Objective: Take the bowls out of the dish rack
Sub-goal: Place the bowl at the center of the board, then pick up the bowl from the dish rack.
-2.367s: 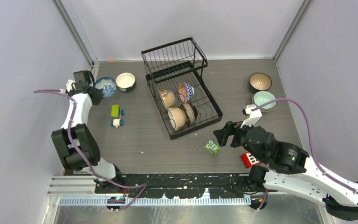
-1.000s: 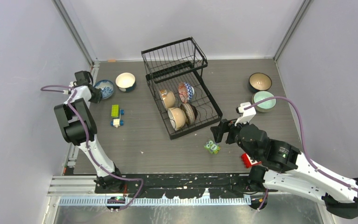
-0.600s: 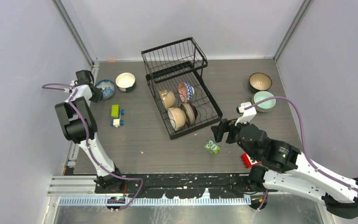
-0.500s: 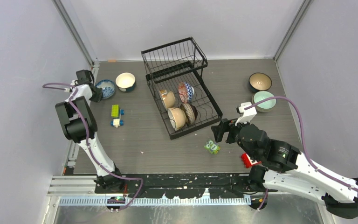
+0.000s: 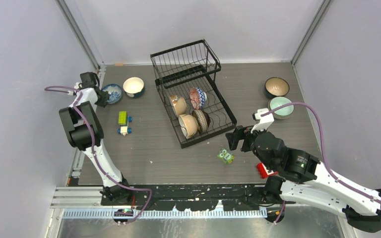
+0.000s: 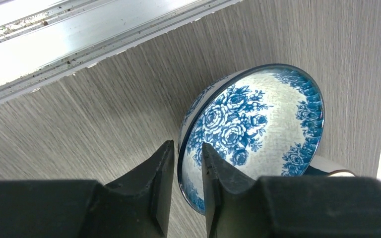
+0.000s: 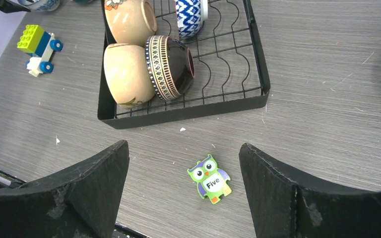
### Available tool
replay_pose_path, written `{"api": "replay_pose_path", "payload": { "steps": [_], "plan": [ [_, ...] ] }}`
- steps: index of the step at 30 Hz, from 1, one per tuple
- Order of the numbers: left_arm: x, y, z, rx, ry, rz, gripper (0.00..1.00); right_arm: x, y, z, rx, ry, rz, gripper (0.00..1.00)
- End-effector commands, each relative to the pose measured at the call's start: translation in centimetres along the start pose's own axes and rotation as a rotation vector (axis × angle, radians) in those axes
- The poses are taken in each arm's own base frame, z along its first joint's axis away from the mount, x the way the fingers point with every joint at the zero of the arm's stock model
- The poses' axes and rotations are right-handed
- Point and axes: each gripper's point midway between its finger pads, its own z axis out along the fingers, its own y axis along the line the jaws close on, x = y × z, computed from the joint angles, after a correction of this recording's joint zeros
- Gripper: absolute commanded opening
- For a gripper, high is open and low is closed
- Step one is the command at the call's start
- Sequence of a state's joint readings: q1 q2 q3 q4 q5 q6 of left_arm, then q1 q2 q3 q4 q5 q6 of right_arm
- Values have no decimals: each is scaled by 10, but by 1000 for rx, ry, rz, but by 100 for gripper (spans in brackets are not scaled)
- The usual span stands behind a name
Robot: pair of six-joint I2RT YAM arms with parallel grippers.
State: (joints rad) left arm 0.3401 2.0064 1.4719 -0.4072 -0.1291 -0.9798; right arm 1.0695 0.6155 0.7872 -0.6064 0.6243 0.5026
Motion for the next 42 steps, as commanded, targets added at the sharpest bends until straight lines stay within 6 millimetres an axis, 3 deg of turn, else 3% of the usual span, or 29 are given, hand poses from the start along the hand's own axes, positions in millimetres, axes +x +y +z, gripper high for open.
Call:
{"api": "replay_pose_path", "payload": {
  "steps": [1, 8, 11, 15, 19, 21, 25, 33, 42],
  "plan": [
    [-10, -21, -8, 63, -23, 18, 32, -13, -1, 0, 18, -43, 18, 85],
    [-7, -30, -18, 99, -1, 39, 45, -15, -2, -2, 17, -48, 23, 85],
    [-9, -33, -30, 111, -7, 45, 59, -15, -1, -3, 14, -46, 26, 85],
    [-20, -46, -65, 166, -48, 105, 78, -16, -2, -5, 13, -44, 28, 85],
    [-28, -45, -111, 201, -83, 123, 89, -21, -3, -7, 19, -54, 25, 87],
    [-24, -45, -138, 251, -81, 131, 92, -25, -4, -8, 21, -65, 20, 88],
    [13, -39, -195, 360, -85, 240, 93, -36, -3, -9, 42, -74, 7, 88],
    [121, -11, -281, 588, -56, 454, 94, -38, 14, 13, 92, -1, -28, 88],
    [225, 4, -357, 811, 70, 693, 100, -27, 14, 53, 131, -12, 60, 87]
  ]
}}
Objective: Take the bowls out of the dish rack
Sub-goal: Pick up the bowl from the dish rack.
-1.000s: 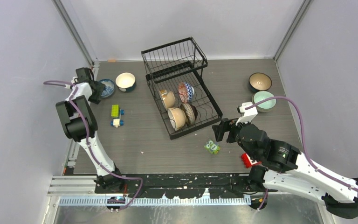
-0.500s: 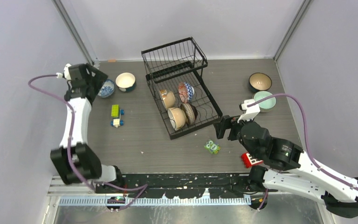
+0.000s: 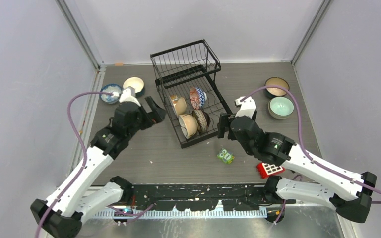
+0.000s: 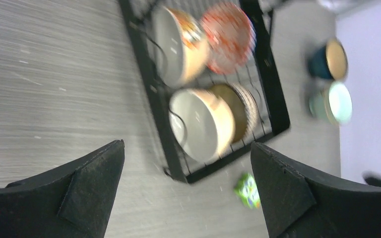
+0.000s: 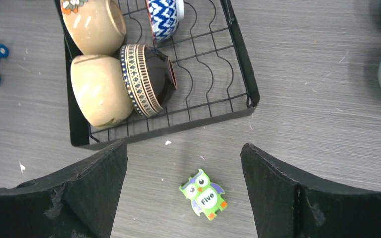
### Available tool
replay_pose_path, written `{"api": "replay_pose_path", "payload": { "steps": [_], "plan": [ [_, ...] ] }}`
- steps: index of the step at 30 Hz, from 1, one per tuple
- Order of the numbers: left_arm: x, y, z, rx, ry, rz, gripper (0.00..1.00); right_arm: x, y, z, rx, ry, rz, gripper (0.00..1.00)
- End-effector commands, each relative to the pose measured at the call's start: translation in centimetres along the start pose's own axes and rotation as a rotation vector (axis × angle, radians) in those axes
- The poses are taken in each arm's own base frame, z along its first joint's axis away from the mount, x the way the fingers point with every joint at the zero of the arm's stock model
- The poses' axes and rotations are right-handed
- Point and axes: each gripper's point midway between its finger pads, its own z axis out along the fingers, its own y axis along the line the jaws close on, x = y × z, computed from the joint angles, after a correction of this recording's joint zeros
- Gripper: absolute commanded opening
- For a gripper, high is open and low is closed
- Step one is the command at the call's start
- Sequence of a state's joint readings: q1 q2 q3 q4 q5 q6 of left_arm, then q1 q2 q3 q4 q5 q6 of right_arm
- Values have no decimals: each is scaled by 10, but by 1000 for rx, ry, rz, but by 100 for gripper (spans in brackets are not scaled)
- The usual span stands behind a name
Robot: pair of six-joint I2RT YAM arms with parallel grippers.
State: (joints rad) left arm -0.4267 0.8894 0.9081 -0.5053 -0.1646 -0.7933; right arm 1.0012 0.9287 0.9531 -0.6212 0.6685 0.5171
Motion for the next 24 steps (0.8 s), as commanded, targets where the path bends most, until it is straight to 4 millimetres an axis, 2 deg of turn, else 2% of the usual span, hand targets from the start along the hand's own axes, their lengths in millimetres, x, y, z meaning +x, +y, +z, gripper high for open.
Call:
{"api": "replay_pose_path", "payload": {
  "steps": [1, 4, 7, 10, 12, 15, 17, 24],
  "plan": [
    [24, -39, -15, 87, 19, 101, 100, -16, 9, 12, -51, -76, 141, 87],
    [45, -65, -21, 138, 58, 154, 100, -8, 2, 25, -36, -22, 193, 87],
    [63, -81, -21, 170, 84, 160, 100, 3, -6, 35, 1, 27, 237, 87],
    [81, -102, -17, 243, 130, 65, 97, 14, -14, 44, 27, 18, 262, 87],
    [92, -124, -16, 320, 160, 7, 96, 15, -20, 46, 38, -15, 295, 87],
    [100, -146, -10, 344, 172, -1, 96, 24, -29, 46, 53, -22, 334, 86],
    [107, -151, 3, 313, 182, 4, 96, 28, -31, 43, 54, -16, 347, 86],
    [111, -149, 33, 209, 131, -93, 94, 36, -36, 29, 14, -16, 357, 86]
  ]
}}
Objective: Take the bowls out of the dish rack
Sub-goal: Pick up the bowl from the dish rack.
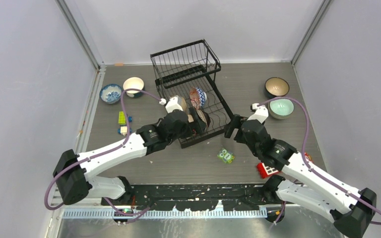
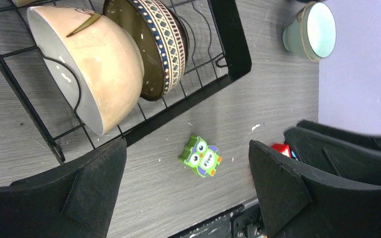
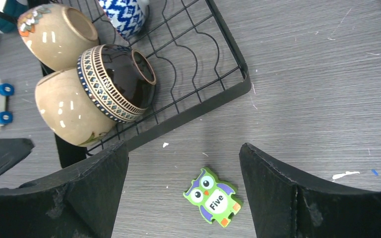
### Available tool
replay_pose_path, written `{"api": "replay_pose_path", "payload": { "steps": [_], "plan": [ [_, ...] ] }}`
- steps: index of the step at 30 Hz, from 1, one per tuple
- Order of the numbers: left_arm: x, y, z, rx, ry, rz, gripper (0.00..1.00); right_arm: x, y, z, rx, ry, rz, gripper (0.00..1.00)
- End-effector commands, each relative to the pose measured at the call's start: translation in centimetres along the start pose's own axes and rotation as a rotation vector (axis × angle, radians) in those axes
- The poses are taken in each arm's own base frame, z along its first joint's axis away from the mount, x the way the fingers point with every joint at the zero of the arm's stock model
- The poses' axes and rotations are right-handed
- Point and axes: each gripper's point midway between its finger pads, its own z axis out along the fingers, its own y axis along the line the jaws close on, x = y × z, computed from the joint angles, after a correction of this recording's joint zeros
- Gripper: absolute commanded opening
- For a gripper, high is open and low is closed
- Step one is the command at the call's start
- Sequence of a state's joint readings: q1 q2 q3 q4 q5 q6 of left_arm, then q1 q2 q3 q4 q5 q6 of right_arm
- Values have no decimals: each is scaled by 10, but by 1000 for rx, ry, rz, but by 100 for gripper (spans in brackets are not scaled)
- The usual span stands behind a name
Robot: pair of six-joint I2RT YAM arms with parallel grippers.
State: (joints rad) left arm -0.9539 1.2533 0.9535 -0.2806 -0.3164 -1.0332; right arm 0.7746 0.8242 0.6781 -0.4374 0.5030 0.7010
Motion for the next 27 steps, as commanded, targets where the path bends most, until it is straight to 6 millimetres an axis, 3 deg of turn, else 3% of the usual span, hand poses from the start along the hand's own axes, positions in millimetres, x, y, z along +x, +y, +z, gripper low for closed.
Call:
{"api": "replay_pose_path", "payload": {
  "steps": [1, 7, 16, 27],
  "plan": [
    [-32, -26, 7, 33, -135, -125, 94, -9, 5, -8, -48, -40, 61, 86],
    [-35, -15, 22, -33, -185, -134, 93, -6, 5, -14, -77, -27, 54, 86],
    [-27, -37, 43, 30, -147, -143, 86, 4, 3, -13, -89, -5, 42, 86],
    [-14, -27, 65, -30, -129, -167, 81, -8, -1, -28, -107, -43, 51, 86]
  ]
}}
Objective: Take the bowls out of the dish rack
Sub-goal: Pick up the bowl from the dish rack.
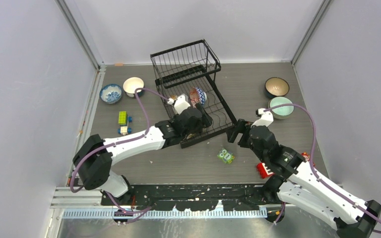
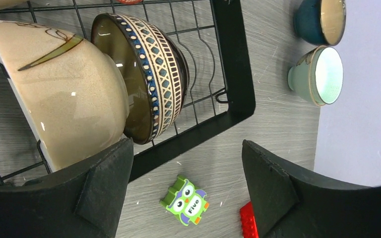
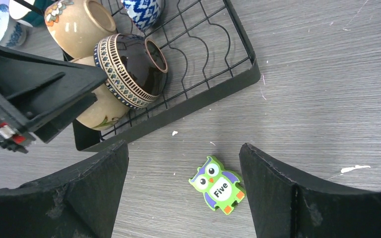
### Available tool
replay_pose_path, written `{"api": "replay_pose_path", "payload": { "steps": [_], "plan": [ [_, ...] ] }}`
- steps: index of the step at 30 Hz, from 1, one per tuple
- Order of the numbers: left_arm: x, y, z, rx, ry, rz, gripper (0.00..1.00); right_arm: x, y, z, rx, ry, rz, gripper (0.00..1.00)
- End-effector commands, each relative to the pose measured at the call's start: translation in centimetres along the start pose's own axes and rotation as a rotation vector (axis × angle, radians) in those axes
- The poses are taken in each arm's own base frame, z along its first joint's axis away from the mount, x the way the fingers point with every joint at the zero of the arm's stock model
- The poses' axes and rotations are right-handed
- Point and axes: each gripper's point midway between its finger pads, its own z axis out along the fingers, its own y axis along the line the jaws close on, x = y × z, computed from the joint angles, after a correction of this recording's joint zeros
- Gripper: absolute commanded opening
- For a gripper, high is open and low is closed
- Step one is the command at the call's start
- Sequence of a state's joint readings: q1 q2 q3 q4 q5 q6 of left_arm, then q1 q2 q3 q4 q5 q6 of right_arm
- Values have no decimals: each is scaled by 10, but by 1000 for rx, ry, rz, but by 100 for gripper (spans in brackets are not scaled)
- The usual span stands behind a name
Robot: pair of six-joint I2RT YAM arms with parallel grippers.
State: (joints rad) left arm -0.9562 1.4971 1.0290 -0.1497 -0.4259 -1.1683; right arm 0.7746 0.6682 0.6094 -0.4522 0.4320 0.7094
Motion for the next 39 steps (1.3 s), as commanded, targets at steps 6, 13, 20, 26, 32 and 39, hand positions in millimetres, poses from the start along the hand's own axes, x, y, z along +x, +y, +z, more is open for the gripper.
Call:
{"api": "replay_pose_path", "payload": {
  "steps": [6, 13, 20, 26, 32, 39],
  "plan": [
    [-7, -24, 14, 55, -31, -60, 77, -23, 4, -19, -36, -63, 20, 86],
    [-5, -16, 22, 34, -32, -68, 72, -24, 2, -23, -41, -71, 20, 86],
    [-7, -9, 28, 37, -41, -81, 60, -25, 2, -24, -43, -74, 15, 86],
    [-2, -2, 37, 64, -28, -91, 53, -25, 0, -25, -41, -74, 14, 86],
    [5, 2, 44, 75, -11, -94, 50, -24, -2, -26, -36, -76, 12, 86],
    [6, 1, 49, 132, -30, -111, 46, -23, -3, -27, -35, -73, 10, 86]
  ]
}}
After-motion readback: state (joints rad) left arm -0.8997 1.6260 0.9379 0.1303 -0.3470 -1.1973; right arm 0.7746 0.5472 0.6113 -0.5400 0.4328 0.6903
